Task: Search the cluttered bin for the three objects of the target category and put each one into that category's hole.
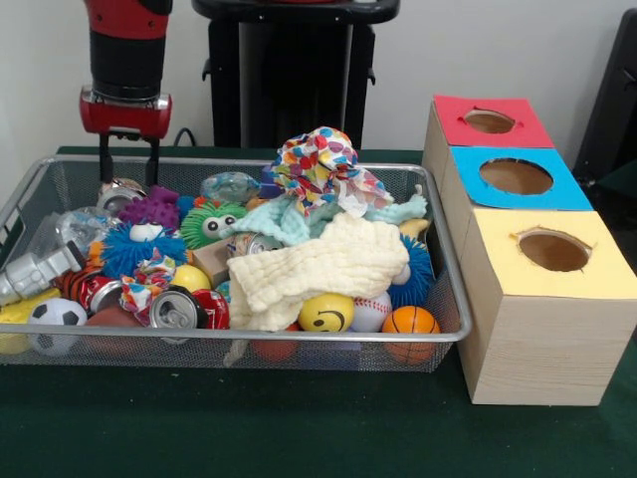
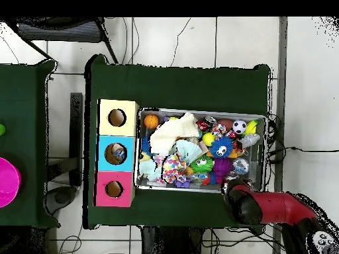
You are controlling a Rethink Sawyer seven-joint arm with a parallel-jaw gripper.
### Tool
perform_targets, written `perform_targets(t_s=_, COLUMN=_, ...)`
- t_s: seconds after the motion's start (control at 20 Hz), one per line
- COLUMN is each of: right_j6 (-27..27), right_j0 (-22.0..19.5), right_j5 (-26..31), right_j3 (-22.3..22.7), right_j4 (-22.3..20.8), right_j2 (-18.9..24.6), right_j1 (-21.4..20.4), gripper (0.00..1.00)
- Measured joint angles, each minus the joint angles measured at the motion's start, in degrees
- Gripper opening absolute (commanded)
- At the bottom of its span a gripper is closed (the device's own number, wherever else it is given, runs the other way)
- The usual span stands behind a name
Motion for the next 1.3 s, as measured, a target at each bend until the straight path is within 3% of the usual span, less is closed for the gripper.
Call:
perform_targets(t_s=0.35, right_j6=0.0, right_j0=-0.1, right_j5=0.0, right_j3=0.0, right_j4=3.0, right_j2=-1.5, right_j1=-2.4, gripper=1.0)
perform_targets(t_s=0.75, right_j6=0.0, right_j0=-4.7, right_j5=0.0, right_j3=0.0, right_j4=10.1, right_j2=-1.3, right_j1=-6.4, gripper=1.0)
perform_targets(t_s=1.3, right_j6=0.0, right_j0=-10.7, right_j5=-1.8, right_j3=0.1, right_j4=18.7, right_j2=0.0, right_j1=-3.5, gripper=1.0)
